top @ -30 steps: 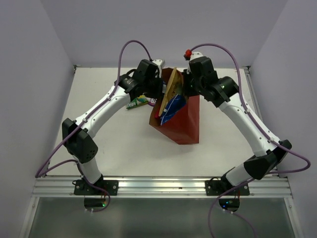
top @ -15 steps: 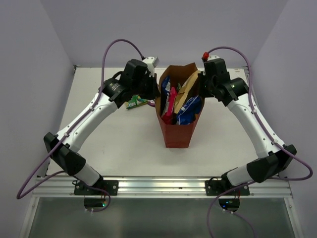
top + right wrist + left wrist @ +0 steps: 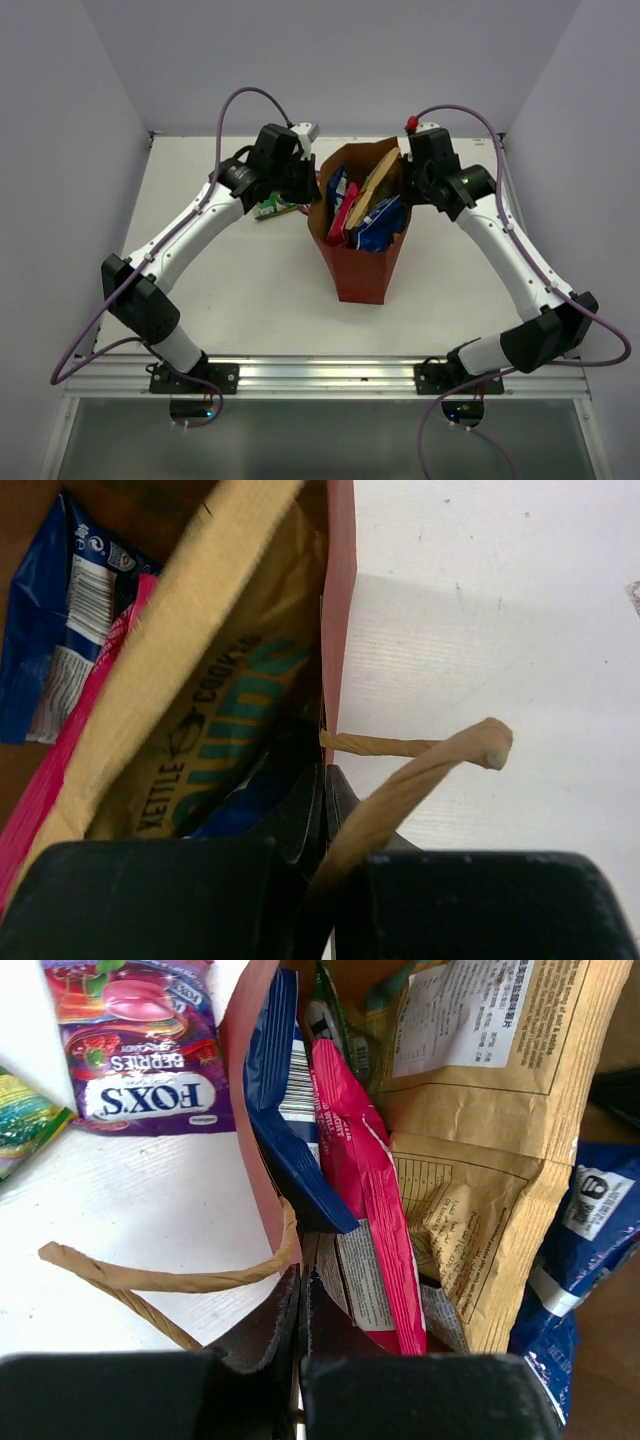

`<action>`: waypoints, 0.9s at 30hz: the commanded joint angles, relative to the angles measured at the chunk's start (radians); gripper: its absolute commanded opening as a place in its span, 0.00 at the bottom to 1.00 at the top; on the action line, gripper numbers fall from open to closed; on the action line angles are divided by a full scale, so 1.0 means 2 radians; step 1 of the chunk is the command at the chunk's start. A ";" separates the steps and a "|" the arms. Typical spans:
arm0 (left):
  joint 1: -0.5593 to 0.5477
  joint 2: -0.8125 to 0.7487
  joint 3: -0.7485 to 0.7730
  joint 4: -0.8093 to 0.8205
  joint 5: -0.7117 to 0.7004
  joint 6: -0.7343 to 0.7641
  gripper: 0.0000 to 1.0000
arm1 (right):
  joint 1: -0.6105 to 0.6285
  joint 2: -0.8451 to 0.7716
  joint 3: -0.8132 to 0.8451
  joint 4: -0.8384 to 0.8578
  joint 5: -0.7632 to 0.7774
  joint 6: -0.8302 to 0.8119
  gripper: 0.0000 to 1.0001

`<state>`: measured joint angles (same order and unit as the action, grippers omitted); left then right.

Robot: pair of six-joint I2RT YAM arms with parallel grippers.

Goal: Place the snacks into the paper bag
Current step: Adjust the snack in the paper bag.

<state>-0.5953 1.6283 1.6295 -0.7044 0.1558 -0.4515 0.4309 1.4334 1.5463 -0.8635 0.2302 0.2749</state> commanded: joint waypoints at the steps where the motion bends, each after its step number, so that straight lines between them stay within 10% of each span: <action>1: -0.017 -0.017 0.035 0.005 0.019 0.011 0.00 | -0.004 -0.013 -0.002 0.027 0.019 -0.009 0.00; 18: -0.028 0.006 0.052 0.037 0.020 -0.001 0.02 | -0.021 -0.047 -0.033 0.012 0.060 -0.016 0.02; 27: -0.027 -0.037 0.083 0.022 -0.059 0.031 0.66 | -0.021 -0.066 -0.006 -0.010 0.041 -0.001 0.46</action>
<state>-0.6487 1.6432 1.7256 -0.6987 0.1207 -0.4252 0.3897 1.3506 1.4738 -0.8833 0.3206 0.2657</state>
